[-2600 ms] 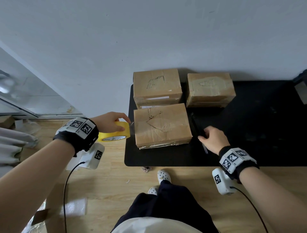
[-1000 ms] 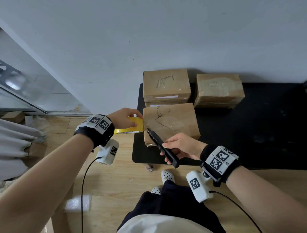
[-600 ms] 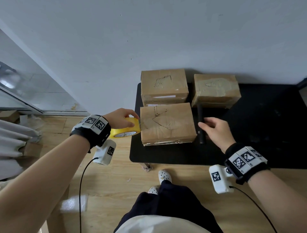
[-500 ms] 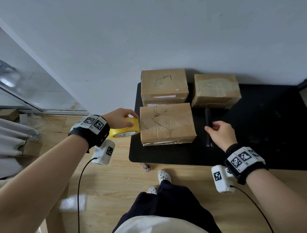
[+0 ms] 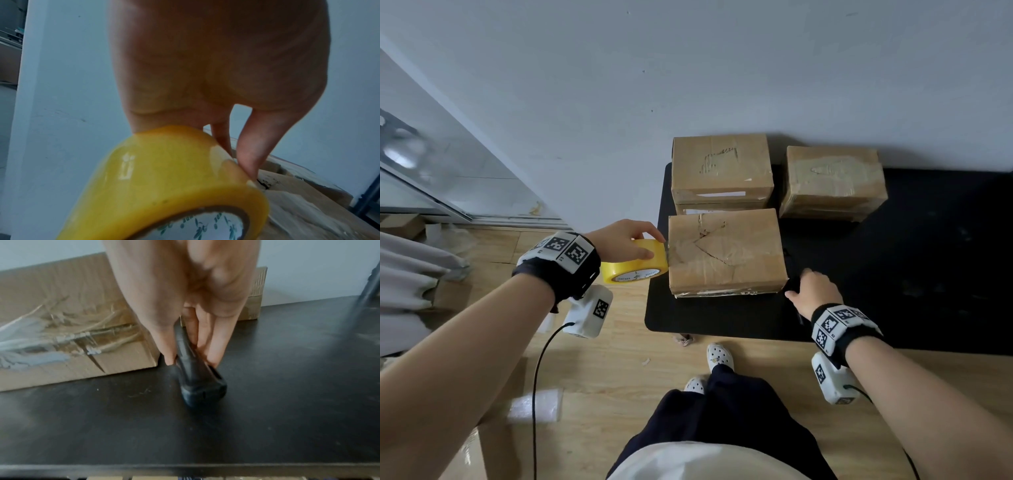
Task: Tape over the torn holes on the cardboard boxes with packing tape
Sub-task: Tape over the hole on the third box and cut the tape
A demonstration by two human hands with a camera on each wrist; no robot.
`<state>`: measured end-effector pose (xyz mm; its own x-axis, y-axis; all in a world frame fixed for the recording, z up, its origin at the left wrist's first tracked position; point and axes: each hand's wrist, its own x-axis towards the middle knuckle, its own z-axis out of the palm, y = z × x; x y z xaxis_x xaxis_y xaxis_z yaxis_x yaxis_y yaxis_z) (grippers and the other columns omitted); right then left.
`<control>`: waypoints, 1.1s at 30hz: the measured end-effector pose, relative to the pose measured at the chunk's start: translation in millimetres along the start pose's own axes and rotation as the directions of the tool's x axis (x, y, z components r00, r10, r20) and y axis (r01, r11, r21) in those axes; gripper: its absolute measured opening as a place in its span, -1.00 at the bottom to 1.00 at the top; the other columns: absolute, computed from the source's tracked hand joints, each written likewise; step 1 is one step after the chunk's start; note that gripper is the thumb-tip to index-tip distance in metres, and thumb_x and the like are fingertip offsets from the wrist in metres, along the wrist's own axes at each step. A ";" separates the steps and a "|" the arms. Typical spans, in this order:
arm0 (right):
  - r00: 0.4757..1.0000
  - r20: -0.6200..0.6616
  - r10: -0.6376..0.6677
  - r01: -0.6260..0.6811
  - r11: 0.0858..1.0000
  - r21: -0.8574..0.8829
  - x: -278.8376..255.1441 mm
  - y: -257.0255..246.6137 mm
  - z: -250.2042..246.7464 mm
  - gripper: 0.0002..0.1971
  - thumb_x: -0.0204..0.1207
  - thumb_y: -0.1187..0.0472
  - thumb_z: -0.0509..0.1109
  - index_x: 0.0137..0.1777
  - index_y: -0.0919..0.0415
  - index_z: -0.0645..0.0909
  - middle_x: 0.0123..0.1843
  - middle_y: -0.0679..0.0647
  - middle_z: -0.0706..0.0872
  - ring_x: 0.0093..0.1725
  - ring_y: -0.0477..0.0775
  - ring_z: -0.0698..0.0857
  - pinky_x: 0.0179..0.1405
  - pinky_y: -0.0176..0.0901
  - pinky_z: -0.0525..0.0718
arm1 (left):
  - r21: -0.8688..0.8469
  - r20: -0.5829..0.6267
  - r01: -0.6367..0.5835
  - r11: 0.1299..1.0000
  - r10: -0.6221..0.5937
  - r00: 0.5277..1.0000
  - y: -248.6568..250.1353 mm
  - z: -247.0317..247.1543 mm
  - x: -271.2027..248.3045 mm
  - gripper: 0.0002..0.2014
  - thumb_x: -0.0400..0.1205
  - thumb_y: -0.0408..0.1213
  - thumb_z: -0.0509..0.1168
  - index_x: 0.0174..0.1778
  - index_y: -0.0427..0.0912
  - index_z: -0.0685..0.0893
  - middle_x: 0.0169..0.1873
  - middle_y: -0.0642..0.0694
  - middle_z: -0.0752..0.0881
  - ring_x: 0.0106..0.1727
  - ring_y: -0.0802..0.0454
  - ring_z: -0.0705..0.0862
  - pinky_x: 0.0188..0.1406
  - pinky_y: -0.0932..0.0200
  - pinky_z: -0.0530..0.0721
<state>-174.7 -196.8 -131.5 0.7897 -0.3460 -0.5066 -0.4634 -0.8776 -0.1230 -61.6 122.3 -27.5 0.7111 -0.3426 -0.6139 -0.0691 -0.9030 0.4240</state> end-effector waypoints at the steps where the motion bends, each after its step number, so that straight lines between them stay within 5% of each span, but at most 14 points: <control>1: 1.000 0.018 -0.001 0.001 1.000 -0.002 0.6 -0.4 -2.6 -0.63 0.58 0.01 0.38 0.20 0.28 0.50 0.19 0.22 0.64 0.15 0.30 0.67 -0.01 0.03 0.64 | -0.001 0.003 -0.001 1.000 0.001 1.000 -0.4 -0.1 0.2 -0.67 0.59 -0.25 0.31 0.25 0.12 0.56 0.06 -0.10 0.59 0.03 -0.02 0.56 0.01 0.17 0.51; 3: 1.000 -0.025 -0.004 0.005 0.999 0.040 0.9 -1.7 -14.0 -0.65 0.61 0.03 0.34 0.22 0.30 0.51 0.19 0.23 0.62 0.16 0.30 0.65 -0.01 0.02 0.60 | -0.002 0.006 -0.004 1.000 0.004 1.000 -0.9 -0.1 0.6 -0.67 0.59 -0.25 0.30 0.26 0.11 0.55 0.07 -0.10 0.59 0.04 -0.03 0.56 0.03 0.17 0.52; 5: 0.968 -0.246 -0.055 0.096 0.983 0.158 -3.0 -6.6 -31.5 -0.73 0.64 0.14 0.28 0.21 0.32 0.54 0.17 0.25 0.60 0.09 0.28 0.65 -0.08 -0.03 0.54 | -0.005 0.007 -0.006 1.000 0.006 1.000 -1.6 0.1 0.7 -0.66 0.59 -0.25 0.30 0.27 0.10 0.55 0.08 -0.10 0.58 0.05 -0.02 0.55 0.04 0.16 0.51; 8: 0.755 -0.598 -0.270 0.453 0.873 0.178 -14.6 -34.8 -52.8 -0.86 0.61 0.29 0.27 0.06 0.33 0.60 0.02 0.19 0.63 -0.18 0.08 0.61 -0.28 -0.29 0.42 | -0.018 0.007 -0.005 1.000 0.005 1.000 -3.5 0.7 0.8 -0.67 0.59 -0.25 0.30 0.26 0.11 0.55 0.06 -0.09 0.57 0.03 -0.01 0.55 0.02 0.16 0.51; 10: 0.631 -0.602 -0.489 0.659 0.747 0.084 -26.0 -67.1 -52.3 -0.84 0.58 0.29 0.25 0.07 0.31 0.61 0.00 0.12 0.63 -0.19 0.02 0.62 -0.27 -0.30 0.55 | -0.029 0.004 -0.009 1.000 0.009 1.000 -4.3 0.8 0.6 -0.67 0.58 -0.25 0.31 0.25 0.12 0.56 0.05 -0.08 0.58 0.02 0.00 0.55 0.00 0.18 0.49; 12: 0.573 -0.422 -0.703 0.778 0.628 0.010 -37.6 -99.1 -37.1 -0.70 0.63 0.20 0.20 0.29 0.26 0.57 0.23 0.12 0.63 0.08 0.03 0.65 0.13 -0.07 0.67 | -0.034 -0.001 -0.012 0.999 0.012 1.000 -4.8 1.6 0.0 -0.66 0.58 -0.26 0.31 0.26 0.11 0.56 0.05 -0.08 0.59 0.00 0.02 0.55 -0.03 0.19 0.47; 14: 0.560 -0.137 -0.817 0.813 0.574 -0.100 -45.8 -122.6 -18.2 -0.48 0.69 0.04 0.05 0.62 0.21 0.24 0.63 0.11 0.30 0.58 0.05 0.32 0.63 -0.01 0.18 | -0.041 -0.008 -0.018 0.999 0.018 1.000 -5.7 2.2 -0.2 -0.66 0.57 -0.26 0.31 0.26 0.10 0.56 0.04 -0.08 0.59 -0.01 0.04 0.54 -0.02 0.20 0.46; 15: 0.557 -0.037 -0.830 0.815 0.555 -0.165 -45.7 -129.2 -11.4 -0.39 0.69 -0.05 -0.05 0.68 0.19 0.03 0.72 0.07 0.06 0.68 0.00 0.07 0.66 -0.08 -0.07 | -0.040 -0.010 -0.023 0.999 0.022 1.000 -5.9 2.8 -0.2 -0.65 0.57 -0.26 0.31 0.27 0.10 0.56 0.05 -0.08 0.59 -0.01 0.04 0.53 0.00 0.20 0.45; 17: 0.574 0.046 -0.818 0.800 0.548 -0.244 -39.4 -134.6 -3.0 -0.28 0.63 -0.19 -0.21 0.69 0.17 -0.20 0.73 0.03 -0.19 0.69 -0.06 -0.16 0.63 -0.16 -0.26 | -0.038 -0.008 -0.022 0.999 0.022 1.000 -7.2 3.1 -0.5 -0.65 0.58 -0.25 0.31 0.28 0.10 0.55 0.06 -0.08 0.58 0.01 0.03 0.54 0.03 0.19 0.47; 24: 0.601 0.045 -0.798 0.766 0.559 -0.318 -28.7 -134.9 13.5 -0.21 0.54 -0.29 -0.30 0.69 0.14 -0.21 0.73 0.01 -0.19 0.70 -0.05 -0.13 0.67 -0.08 -0.13 | 0.050 -0.006 0.042 0.998 -0.042 0.999 -8.5 5.6 4.6 -0.64 0.60 -0.15 0.28 0.34 0.07 0.53 0.27 -0.09 0.54 0.30 -0.04 0.49 0.24 0.11 0.43; 33: 0.586 0.042 -0.809 0.787 0.556 -0.266 -28.5 -134.8 7.6 -0.25 0.67 -0.24 -0.03 0.69 0.12 -0.23 0.72 -0.02 -0.23 0.69 -0.07 -0.18 0.65 -0.15 -0.24 | 0.167 -0.011 0.082 0.983 -0.081 0.997 -4.2 11.4 18.1 -0.61 0.53 -0.20 0.31 0.29 0.09 0.53 0.29 -0.08 0.55 0.21 -0.03 0.51 0.18 0.09 0.51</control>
<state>-137.8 -66.1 -107.0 0.8208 0.5212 -0.2338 0.4707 -0.8490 -0.2400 -56.4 117.0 -47.9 0.7222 -0.2651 -0.6388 -0.1261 -0.9586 0.2553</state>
